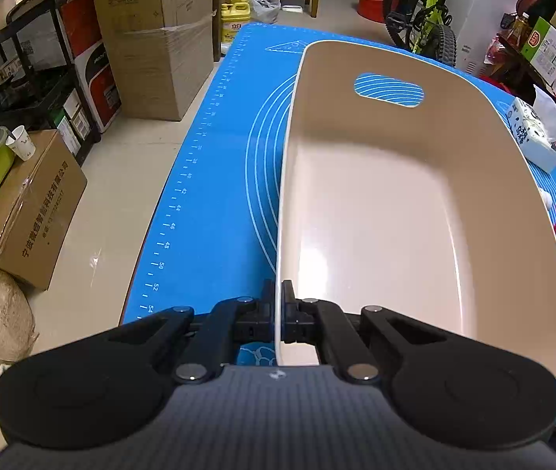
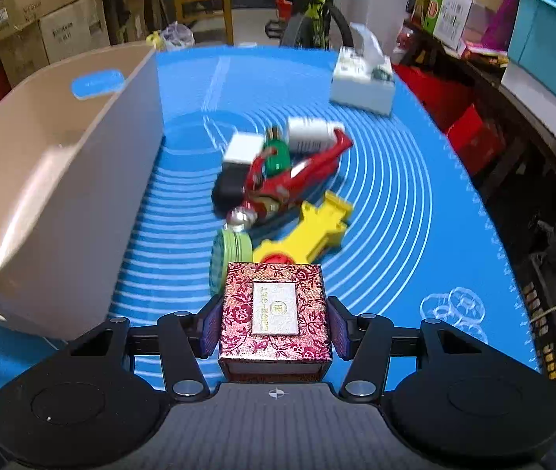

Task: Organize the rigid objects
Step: 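Grasp the red-patterned box with the right tool and drop it into the bin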

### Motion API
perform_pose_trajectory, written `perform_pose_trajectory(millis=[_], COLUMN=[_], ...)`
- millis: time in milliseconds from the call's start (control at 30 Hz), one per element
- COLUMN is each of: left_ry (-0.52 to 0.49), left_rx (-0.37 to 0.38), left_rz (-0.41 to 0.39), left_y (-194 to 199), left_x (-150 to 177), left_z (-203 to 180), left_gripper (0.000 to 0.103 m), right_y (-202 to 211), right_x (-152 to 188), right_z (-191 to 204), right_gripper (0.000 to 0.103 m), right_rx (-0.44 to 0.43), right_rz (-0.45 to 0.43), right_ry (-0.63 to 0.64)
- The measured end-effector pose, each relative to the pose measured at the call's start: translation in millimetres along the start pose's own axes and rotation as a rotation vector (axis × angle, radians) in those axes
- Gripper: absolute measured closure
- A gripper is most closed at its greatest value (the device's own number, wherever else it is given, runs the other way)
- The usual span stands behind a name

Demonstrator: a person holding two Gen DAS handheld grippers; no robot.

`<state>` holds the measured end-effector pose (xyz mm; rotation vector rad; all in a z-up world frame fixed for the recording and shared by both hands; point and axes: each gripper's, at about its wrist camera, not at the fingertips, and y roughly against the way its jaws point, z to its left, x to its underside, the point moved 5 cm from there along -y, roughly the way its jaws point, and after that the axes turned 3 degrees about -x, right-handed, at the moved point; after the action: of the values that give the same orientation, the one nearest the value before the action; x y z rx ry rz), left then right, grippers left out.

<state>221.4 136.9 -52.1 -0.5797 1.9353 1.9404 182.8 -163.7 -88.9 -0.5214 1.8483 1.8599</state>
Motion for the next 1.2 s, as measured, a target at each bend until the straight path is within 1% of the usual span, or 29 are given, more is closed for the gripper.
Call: perform_pose_trajectory(millis=[200, 333, 533, 700, 800, 900, 1033, 1200], left_ry=[0.002, 0.001, 0.003, 0.002, 0.002, 0.001, 0.003, 0.002], left_rx=[-0.002, -0.003, -0.005, -0.008, -0.008, -0.008, -0.009, -0.009], left_rz=[-0.005, -0.007, -0.008, -0.007, -0.007, -0.008, -0.006, -0.007], left_y=[-0.4, -0.6, -0.5, -1.1, -1.0, -1.3, -1.1, -1.2], left_x=[0.4, 1.4, 0.9, 0.7, 0.6, 0.3, 0.6, 0.7], left_z=[0.0, -0.2, 0.0, 1.2, 1.1, 1.0, -0.1, 0.2], left_gripper=[0.099, 0.099, 0.099, 0.099, 0.099, 0.099, 0.099, 0.099], right_y=[24.7, 39.8, 56.5, 57.4, 51.4, 40.1, 18.0, -9.1], right_x=[-24.4, -52.3, -99.5, -127.0, -133.1, -130.5, -116.9, -93.5], right_z=[-0.1, 6.2, 42.0, 76.8, 100.2, 126.1, 154.1, 179.3], right_gripper=[0.044, 0.044, 0.044, 0.044, 0.044, 0.044, 0.044, 0.044], right_rx=[-0.001, -0.019, -0.075, -0.142, -0.168, -0.186, -0.191, -0.185], right_rz=[-0.081, -0.139, -0.247, -0.285, -0.28, -0.253, -0.193, -0.085], right_ry=[-0.004, -0.002, 0.05, 0.076, 0.111, 0.149, 0.205, 0.297])
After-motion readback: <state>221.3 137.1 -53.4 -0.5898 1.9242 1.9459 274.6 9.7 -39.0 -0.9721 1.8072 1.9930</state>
